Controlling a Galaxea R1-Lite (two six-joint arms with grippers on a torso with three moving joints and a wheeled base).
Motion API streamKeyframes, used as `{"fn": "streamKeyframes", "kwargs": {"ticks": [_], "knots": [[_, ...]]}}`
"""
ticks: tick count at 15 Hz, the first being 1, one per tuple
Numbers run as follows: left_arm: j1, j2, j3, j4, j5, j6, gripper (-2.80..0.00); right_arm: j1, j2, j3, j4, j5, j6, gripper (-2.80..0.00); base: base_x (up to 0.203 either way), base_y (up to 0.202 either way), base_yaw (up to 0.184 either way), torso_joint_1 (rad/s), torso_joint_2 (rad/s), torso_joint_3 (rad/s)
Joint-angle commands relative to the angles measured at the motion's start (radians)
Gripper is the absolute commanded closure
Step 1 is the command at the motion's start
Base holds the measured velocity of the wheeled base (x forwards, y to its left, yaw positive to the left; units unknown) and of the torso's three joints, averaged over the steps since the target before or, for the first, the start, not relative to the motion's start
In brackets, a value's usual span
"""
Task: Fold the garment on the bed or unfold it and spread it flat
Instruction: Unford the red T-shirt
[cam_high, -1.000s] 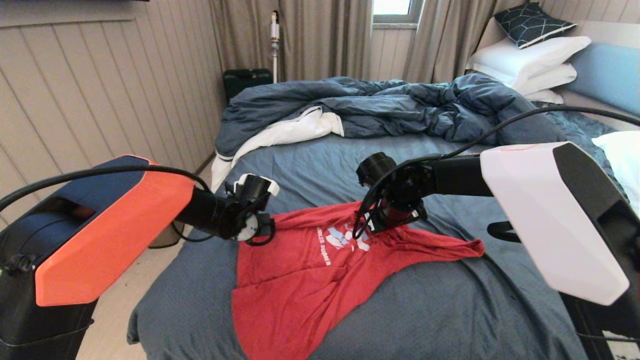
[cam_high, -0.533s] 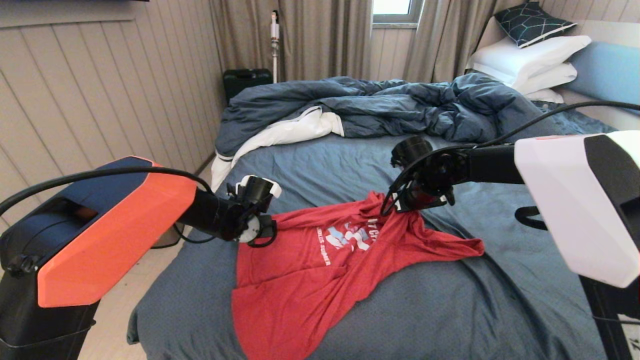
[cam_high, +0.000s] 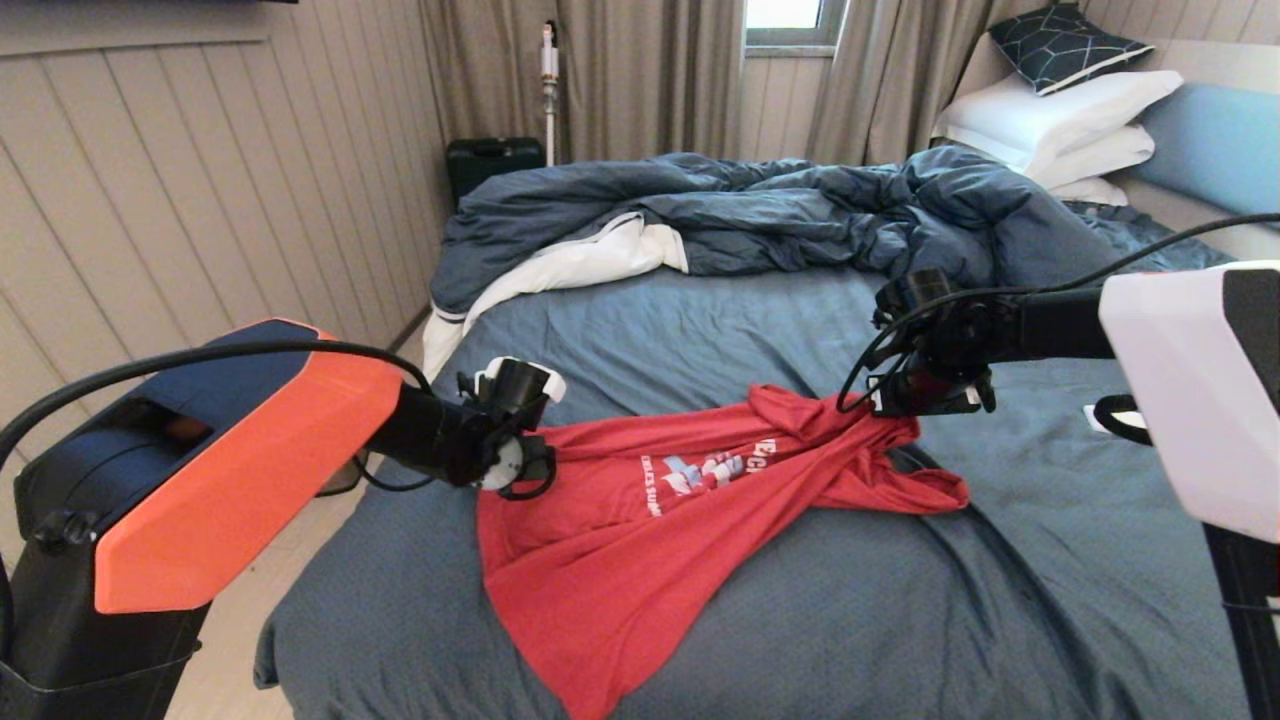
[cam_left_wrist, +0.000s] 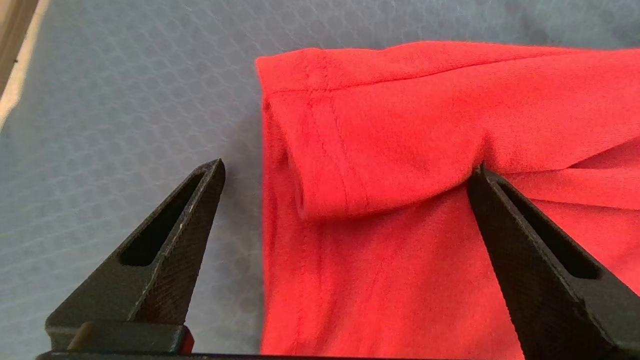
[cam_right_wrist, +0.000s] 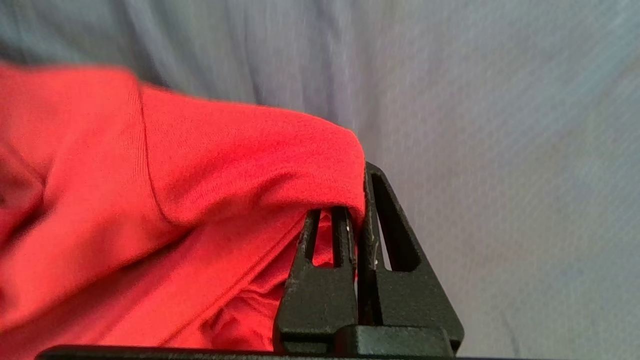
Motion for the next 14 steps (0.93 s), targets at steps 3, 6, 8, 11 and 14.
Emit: {"fn": "streamKeyframes", "kwargs": {"ticks": [3, 6, 8, 11, 14], "knots": [[0.000, 0.011, -0.001, -0.001, 0.003, -0.003, -2.80, 0.023, -0.152, 0.163, -0.002, 0.023, 0.007, 0.00, 0.000, 0.000, 0.000, 0.000, 0.00, 0.000], [0.001, 0.003, 0.006, 0.000, 0.003, -0.003, -2.80, 0.069, -0.290, 0.321, -0.002, 0.036, 0.008, 0.00, 0.000, 0.000, 0.000, 0.000, 0.00, 0.000], [0.000, -0.005, 0.009, 0.000, 0.003, -0.003, -2.80, 0.072, -0.366, 0.437, -0.002, 0.038, 0.002, 0.00, 0.000, 0.000, 0.000, 0.000, 0.00, 0.000], [0.000, -0.007, 0.011, 0.000, 0.003, -0.005, -2.80, 0.072, -0.383, 0.519, -0.013, 0.038, 0.002, -2.80, 0.000, 0.000, 0.000, 0.000, 0.00, 0.000], [0.000, -0.003, 0.012, 0.001, 0.005, -0.005, -2.80, 0.072, -0.362, 0.506, -0.073, 0.041, -0.005, -2.80, 0.000, 0.000, 0.000, 0.000, 0.00, 0.000]]}}
